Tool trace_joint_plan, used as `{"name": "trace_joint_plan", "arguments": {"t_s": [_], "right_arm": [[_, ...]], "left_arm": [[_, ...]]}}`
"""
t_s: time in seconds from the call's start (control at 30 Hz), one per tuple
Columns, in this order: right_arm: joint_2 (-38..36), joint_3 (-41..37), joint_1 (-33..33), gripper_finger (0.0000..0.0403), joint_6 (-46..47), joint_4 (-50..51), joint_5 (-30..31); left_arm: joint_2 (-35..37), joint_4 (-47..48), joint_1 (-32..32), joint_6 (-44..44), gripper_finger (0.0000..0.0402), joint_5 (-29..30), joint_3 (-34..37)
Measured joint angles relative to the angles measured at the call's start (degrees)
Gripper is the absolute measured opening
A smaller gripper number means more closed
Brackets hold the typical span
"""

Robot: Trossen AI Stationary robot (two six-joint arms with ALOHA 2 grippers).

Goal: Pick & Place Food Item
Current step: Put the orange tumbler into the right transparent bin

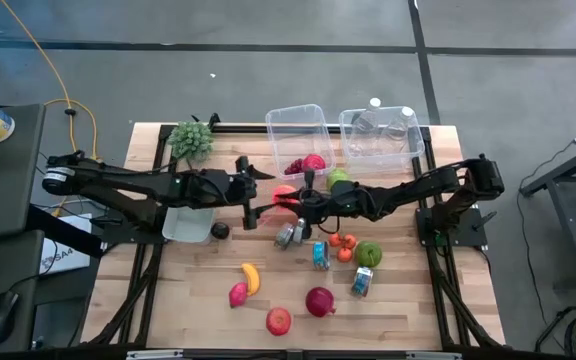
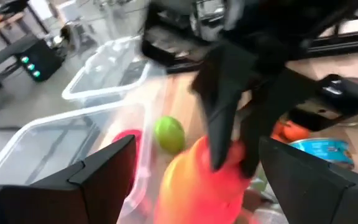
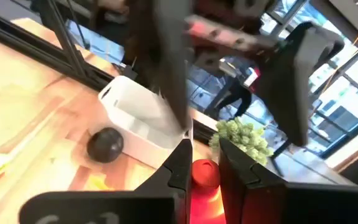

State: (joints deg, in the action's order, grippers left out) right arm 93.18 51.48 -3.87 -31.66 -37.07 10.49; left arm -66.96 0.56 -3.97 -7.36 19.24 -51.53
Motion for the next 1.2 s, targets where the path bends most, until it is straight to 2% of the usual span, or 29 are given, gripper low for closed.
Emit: {"name": "trace_joint_plan", "arguments": {"t_s": [0.2, 0.37, 0.5, 0.67, 0.8, 0.87, 1.07, 1.2], "right_arm": [[-2.9, 0.1, -3.7, 0.0028, -5.2, -0.7, 5.0], [-7.4, 0.1, -7.6, 0.0028, -7.6, 4.9, 12.8], [-12.1, 0.1, -10.9, 0.0028, -4.7, 10.9, 22.8], [-19.0, 0.1, -15.6, 0.0028, -2.6, 13.9, 36.4], [-24.1, 0.1, -18.0, 0.0028, -2.4, 17.9, 50.8], [-26.4, -0.1, -18.6, 0.0028, -1.1, 19.8, 55.8], [-33.9, -3.6, -16.3, 0.0028, 3.1, 22.0, 57.0], [-38.8, -5.7, -12.3, 0.0028, 3.2, 21.7, 56.9]], "left_arm": [[2.7, 4.7, -0.3, 4.0, 0.0329, 2.2, 0.1], [3.4, 8.3, -0.1, 7.5, 0.0329, 2.2, 0.1], [3.6, 11.1, -0.1, 8.4, 0.0329, 2.3, 0.1], [3.6, 12.7, -0.1, 8.5, 0.0329, 2.2, 0.2], [3.6, 12.8, -0.1, 8.8, 0.0329, 2.2, 0.2], [3.6, 12.9, -0.1, 8.7, 0.0329, 2.2, 0.2], [3.6, 13.2, -0.1, 8.9, 0.0329, 2.1, 0.2], [3.6, 13.3, -0.1, 8.9, 0.0329, 2.1, 0.2]]}}
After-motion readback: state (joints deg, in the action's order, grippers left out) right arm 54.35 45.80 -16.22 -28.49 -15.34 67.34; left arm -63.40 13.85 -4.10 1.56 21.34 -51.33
